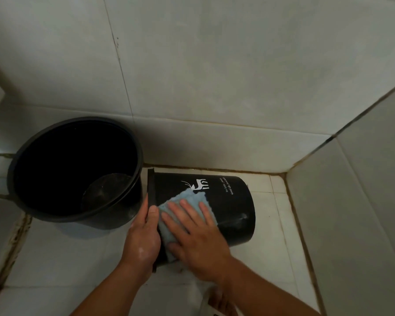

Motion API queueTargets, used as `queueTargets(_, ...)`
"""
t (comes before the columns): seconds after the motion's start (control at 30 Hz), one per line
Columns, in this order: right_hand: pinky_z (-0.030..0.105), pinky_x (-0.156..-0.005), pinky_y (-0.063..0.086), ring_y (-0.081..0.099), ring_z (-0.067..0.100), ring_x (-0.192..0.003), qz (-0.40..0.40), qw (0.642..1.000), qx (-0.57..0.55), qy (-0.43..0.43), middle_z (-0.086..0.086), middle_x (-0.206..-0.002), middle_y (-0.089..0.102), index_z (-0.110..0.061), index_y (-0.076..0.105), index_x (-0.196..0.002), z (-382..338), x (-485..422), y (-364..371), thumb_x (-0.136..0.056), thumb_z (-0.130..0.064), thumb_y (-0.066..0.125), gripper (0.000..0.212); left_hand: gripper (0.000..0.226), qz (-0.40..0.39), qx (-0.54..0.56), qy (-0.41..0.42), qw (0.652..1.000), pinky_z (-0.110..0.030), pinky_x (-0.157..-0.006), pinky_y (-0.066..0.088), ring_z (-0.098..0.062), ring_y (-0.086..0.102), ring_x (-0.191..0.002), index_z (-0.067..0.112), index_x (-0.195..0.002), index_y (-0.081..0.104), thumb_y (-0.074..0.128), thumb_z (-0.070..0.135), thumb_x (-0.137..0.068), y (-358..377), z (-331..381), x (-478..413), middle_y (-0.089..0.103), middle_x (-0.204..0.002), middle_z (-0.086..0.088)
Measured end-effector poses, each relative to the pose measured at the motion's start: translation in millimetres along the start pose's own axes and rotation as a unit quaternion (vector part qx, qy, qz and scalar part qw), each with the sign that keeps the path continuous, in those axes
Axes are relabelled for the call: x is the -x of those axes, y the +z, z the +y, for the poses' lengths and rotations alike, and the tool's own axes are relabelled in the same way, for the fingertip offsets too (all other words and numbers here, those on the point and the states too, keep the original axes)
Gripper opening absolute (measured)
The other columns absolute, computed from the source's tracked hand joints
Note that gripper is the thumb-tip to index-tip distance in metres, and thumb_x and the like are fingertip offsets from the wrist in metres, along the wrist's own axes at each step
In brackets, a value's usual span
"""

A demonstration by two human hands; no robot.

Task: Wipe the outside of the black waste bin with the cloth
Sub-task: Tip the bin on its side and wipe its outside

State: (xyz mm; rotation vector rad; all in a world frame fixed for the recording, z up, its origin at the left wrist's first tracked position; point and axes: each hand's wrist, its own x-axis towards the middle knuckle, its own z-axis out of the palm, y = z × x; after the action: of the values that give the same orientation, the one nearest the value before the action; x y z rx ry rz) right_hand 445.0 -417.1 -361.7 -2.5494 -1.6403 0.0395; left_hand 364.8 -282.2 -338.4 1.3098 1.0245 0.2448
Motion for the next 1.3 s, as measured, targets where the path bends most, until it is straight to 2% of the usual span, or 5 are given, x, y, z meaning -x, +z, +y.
queueTargets(0.3,0.058,-0.120,0.016,0.017,0.024,-0.153,0.099,0.917,-0.073,0.380,0.004,-0.163,0.028,-0.025,0.021,-0.158,45.8,-4.5,-1.7,-0.104,-0.052,0.013,0.060,0.042,-0.006,-0.016,0.003,1.000,-0.048,-0.112,0.043,-0.021,0.057,-0.124,0.058,-0.145,0.040,0.038,0.048,-0.104,5.8,5.8,3.5,0.059,-0.137,0.004)
queueTargets(0.53,0.054,-0.120,0.003,-0.006,0.019,-0.154,0.002,1.000,-0.012,0.001,-0.004,-0.169,0.001,-0.031,0.004,-0.160,-10.9,4.8,0.6,-0.101,-0.056,0.036,0.072,0.039,-0.034,0.030,-0.023,0.999,-0.051,-0.106,0.049,-0.020,0.062,-0.123,0.052,-0.139,0.052,0.045,0.053,-0.100,-1.8,10.7,-4.2,0.064,-0.135,0.004)
queueTargets(0.87,0.064,-0.116,0.024,0.016,0.027,-0.153,0.107,0.925,-0.062,0.360,0.007,-0.165,0.022,-0.019,0.023,-0.158,49.6,23.9,9.1,-0.106,-0.049,0.018,0.061,0.040,-0.023,0.027,-0.025,0.999,-0.046,-0.112,0.044,-0.018,0.059,-0.125,0.053,-0.143,0.047,0.043,0.047,-0.103,5.1,9.5,-0.8,0.059,-0.141,0.006)
queueTargets(1.1,0.055,-0.120,0.012,0.006,0.022,-0.155,0.062,0.998,-0.001,-0.016,-0.001,-0.168,0.012,-0.029,0.013,-0.160,-12.9,12.5,12.0,-0.100,-0.055,0.044,0.073,0.041,-0.048,0.064,-0.058,0.995,-0.053,-0.106,0.048,-0.022,0.060,-0.124,0.047,-0.144,0.047,0.044,0.046,-0.104,0.4,10.1,-10.7,0.060,-0.139,0.001)
queueTargets(1.3,0.058,-0.120,0.020,0.012,0.018,-0.154,0.071,0.963,-0.091,0.245,-0.003,-0.166,0.018,-0.027,0.019,-0.159,78.1,46.6,8.9,-0.102,-0.056,0.025,0.064,0.039,-0.047,0.052,-0.062,0.996,-0.050,-0.112,0.042,-0.022,0.057,-0.126,0.048,-0.144,0.048,0.042,0.041,-0.106,3.7,15.8,-10.8,0.061,-0.138,0.004)
